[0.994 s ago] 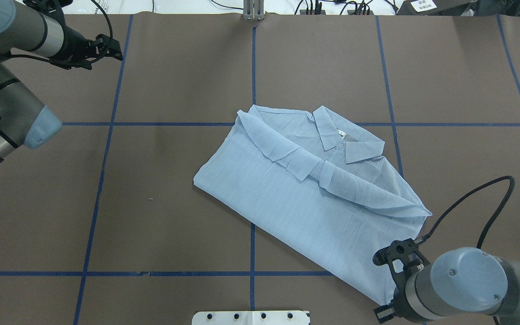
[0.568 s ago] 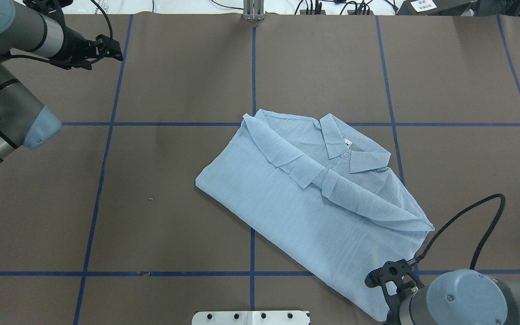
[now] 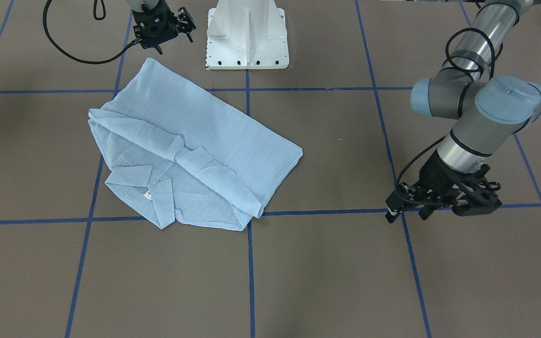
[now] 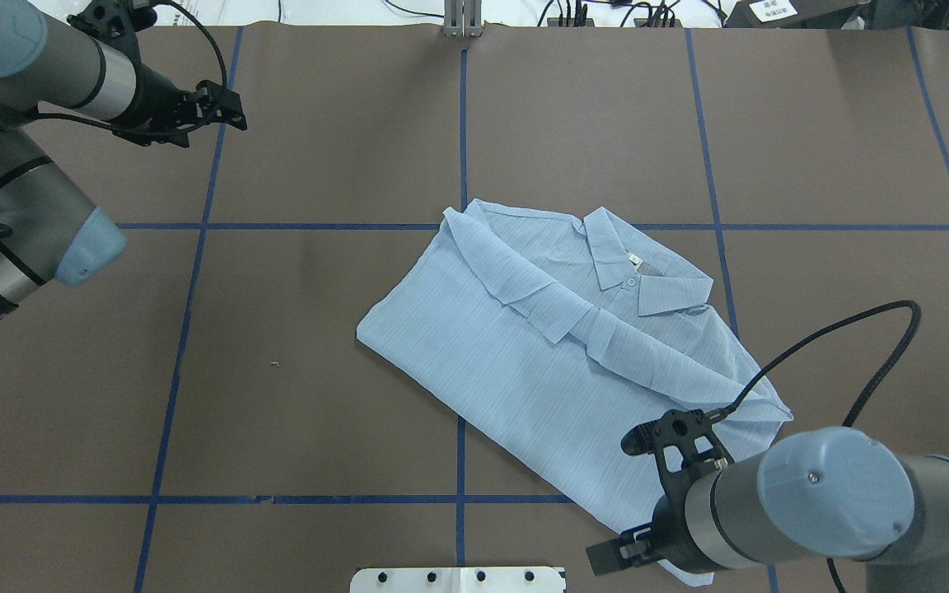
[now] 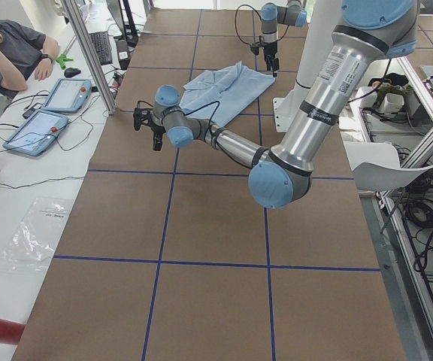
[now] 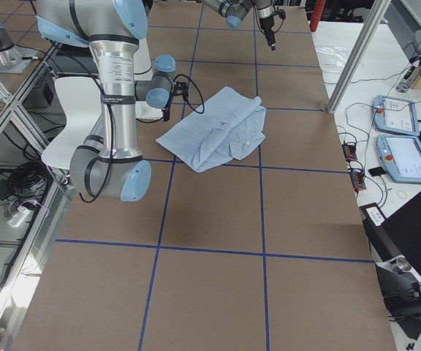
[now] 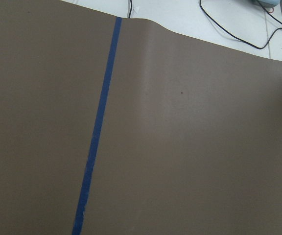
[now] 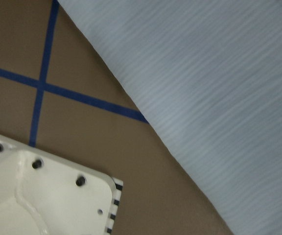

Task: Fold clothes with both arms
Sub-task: 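Move the left gripper to the near shirt edge while the right reaches the collar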

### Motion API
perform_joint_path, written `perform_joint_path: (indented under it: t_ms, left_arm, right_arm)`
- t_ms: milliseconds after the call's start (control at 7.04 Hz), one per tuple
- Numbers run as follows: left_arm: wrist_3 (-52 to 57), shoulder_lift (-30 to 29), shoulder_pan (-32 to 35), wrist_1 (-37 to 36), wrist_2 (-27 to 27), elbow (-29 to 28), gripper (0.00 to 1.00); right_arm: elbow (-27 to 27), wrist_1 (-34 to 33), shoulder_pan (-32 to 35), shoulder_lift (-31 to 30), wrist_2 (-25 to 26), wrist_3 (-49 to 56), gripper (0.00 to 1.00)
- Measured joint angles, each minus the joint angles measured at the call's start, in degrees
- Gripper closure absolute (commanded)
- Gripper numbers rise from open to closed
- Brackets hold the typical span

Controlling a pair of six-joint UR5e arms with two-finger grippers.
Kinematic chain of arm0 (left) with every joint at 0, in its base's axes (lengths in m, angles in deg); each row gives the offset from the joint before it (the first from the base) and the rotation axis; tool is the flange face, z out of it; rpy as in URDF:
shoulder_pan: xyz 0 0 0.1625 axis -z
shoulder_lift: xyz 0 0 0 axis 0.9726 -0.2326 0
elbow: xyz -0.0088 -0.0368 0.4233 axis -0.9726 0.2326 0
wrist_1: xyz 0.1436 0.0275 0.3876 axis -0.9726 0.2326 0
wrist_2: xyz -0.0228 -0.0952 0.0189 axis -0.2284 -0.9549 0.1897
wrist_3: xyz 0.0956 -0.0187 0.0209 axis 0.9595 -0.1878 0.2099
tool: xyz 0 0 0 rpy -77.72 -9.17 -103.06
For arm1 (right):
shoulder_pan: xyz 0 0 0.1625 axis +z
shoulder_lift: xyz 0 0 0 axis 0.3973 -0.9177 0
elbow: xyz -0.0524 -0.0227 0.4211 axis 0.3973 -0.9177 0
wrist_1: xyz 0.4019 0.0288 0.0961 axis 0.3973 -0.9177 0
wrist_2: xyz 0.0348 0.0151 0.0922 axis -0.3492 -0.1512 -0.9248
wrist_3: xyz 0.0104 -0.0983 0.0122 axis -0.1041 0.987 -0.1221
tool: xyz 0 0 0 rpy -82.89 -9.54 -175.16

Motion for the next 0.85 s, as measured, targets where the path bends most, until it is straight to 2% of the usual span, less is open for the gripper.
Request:
perform_joint_path:
  t_ms: [284,568,852]
  left_arm:
    - [-8.4,-0.2,-5.6,-1.9,0.1,3.7,0.05]
    - [-17.5,-1.7,-11.8,-2.5,1.3,4.6,0.05]
    - [-24.0,-3.7,-17.2,-5.5,4.2,5.8,0.05]
  right_arm:
    - [0.0,0.0,9.4,3.6,-1.2,0.7,0.00]
    - [-0.6,-0.3,18.7,4.8,-4.9,3.4,0.00]
    - [-1.4,-0.5,24.1,4.9,-7.6,5.7,0.00]
